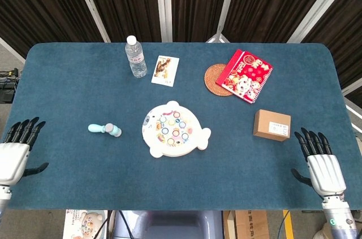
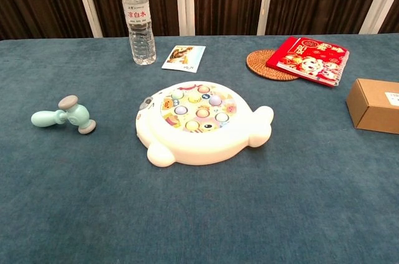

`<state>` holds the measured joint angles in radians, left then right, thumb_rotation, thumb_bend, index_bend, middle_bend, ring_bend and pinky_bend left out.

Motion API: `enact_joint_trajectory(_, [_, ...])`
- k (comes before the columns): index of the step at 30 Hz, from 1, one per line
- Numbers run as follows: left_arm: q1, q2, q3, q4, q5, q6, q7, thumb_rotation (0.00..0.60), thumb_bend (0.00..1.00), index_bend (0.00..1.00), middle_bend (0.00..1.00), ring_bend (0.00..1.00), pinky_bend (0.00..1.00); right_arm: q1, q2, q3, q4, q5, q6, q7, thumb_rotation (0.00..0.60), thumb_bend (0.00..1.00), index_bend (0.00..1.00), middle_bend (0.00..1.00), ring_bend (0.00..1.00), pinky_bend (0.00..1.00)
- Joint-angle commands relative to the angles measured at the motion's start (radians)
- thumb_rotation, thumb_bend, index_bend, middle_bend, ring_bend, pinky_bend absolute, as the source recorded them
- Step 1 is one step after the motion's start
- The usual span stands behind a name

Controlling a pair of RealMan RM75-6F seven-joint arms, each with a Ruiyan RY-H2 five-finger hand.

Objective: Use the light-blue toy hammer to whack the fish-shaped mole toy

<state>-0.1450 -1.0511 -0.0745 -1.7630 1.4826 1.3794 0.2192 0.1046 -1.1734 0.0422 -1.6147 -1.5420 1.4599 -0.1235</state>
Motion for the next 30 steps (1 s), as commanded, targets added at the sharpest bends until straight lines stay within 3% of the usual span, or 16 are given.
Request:
enact_joint_trajectory(1, [-0.083, 0.006, -0.059, -0.055, -0.091, -0.101, 0.053, 0.6, 0.06, 0.22, 0.02, 0.0, 0.01, -0.001, 0.0, 0.0, -0.001, 0.0, 0.001, 0.001, 0.6, 0.2, 0.0, 0.0, 0.0, 0.0])
enact_joint_trajectory(4, [-0.159, -0.031, -0.105, -0.043, -0.171, -0.175, 0.132, 0.6, 0.11, 0.27, 0.04, 0.0, 0.01, -0.002, 0.001, 0.001, -0.004, 0.007, -0.001, 0.005, 0.6, 0.2, 0.0, 0.0, 0.0, 0.0])
enact_joint_trajectory(11, [-0.271, -0.124, -0.145, 0.016, -0.335, -0.269, 0.265, 0.6, 0.2, 0.35, 0.09, 0.0, 0.01, 0.0, 0.002, 0.005, -0.006, 0.017, -0.007, 0.012, 0.6, 0.2, 0.0, 0.0, 0.0, 0.0])
enact_joint_trajectory(19, [-0.351, -0.215, -0.141, 0.079, -0.471, -0.315, 0.361, 0.6, 0.3, 0.41, 0.13, 0.0, 0.01, 0.001, 0.003, 0.012, -0.01, 0.039, -0.016, 0.024, 0.6, 0.2, 0.0, 0.0, 0.0, 0.0])
enact_joint_trajectory(30, [-0.431, -0.331, -0.129, 0.155, -0.541, -0.334, 0.407, 0.6, 0.41, 0.46, 0.16, 0.0, 0.01, 0.003, 0.007, 0.017, -0.02, 0.057, -0.027, 0.036, 0.6, 0.2, 0.0, 0.0, 0.0, 0.0])
